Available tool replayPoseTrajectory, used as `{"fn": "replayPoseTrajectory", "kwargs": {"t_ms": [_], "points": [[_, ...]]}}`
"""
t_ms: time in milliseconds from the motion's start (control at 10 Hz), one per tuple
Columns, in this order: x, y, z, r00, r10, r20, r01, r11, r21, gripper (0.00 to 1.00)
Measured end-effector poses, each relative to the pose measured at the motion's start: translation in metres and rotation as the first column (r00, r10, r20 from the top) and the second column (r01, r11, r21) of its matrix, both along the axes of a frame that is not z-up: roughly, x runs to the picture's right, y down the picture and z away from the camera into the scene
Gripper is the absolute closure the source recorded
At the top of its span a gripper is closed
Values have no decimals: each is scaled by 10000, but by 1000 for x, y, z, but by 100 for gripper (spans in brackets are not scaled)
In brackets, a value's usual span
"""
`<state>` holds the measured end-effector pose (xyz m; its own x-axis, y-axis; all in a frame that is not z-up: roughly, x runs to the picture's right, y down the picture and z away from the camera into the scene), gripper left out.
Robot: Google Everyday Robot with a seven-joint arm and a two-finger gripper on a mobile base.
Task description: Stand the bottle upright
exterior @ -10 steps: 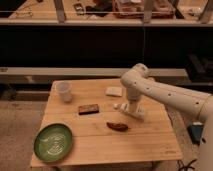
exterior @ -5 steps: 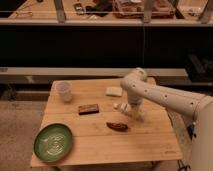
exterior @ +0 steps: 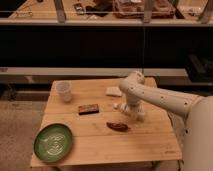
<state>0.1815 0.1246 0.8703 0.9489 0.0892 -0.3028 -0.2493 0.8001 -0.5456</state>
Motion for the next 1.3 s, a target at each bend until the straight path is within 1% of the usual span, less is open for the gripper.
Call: {"fn": "replayPoseTrajectory", "kwargs": {"t_ms": [300, 400, 700, 900, 1100, 1300], "points": [[-2, -1, 10, 9995, -161, -254, 161, 9999, 2, 35], [-3, 0, 13, 9994, -132, -305, 132, 9999, -32, 35], [1, 3, 18, 9988, -65, -482, 61, 9999, -91, 35], [1, 1, 21, 9978, -155, -643, 153, 9999, -48, 35], [4, -2, 23, 9950, -294, -955, 296, 9996, 11, 35], [3, -2, 24, 9933, -347, -1100, 348, 9994, -13, 35]]}}
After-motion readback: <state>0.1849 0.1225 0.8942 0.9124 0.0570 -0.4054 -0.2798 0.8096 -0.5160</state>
